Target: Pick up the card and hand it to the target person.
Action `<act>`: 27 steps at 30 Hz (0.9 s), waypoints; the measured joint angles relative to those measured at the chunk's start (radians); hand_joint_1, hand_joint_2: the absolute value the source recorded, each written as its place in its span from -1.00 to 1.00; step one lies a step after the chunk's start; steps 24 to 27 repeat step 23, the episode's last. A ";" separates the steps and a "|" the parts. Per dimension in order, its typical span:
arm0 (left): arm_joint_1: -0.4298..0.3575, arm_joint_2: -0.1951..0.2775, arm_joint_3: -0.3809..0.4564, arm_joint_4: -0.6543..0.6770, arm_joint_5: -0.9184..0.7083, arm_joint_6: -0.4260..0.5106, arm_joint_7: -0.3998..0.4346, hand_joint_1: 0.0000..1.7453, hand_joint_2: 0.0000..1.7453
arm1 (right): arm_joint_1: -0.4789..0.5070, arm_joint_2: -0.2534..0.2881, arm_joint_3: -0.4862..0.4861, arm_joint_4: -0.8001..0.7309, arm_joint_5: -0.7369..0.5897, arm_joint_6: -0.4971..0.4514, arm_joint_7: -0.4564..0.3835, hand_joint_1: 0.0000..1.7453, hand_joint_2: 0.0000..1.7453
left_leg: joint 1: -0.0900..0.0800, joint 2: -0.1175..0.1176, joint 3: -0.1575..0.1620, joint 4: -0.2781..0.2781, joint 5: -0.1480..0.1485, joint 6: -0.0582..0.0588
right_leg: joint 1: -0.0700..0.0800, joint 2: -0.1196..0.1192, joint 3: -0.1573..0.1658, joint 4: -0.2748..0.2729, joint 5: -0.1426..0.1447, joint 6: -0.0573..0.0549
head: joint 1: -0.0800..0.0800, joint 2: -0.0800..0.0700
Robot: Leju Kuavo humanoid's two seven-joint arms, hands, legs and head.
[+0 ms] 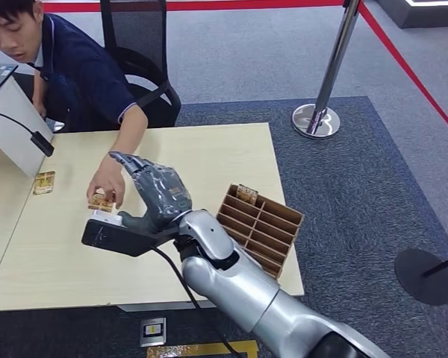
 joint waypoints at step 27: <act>0.005 -0.012 0.054 0.000 0.072 0.055 0.004 -1.00 -1.00 | 0.799 -0.122 -0.829 -0.928 0.136 -0.103 -0.016 -1.00 1.00 | -0.001 -0.001 -0.001 0.000 -0.003 0.002 | -0.001 0.000 0.001 -0.003 -0.001 0.002 | 0.000 0.000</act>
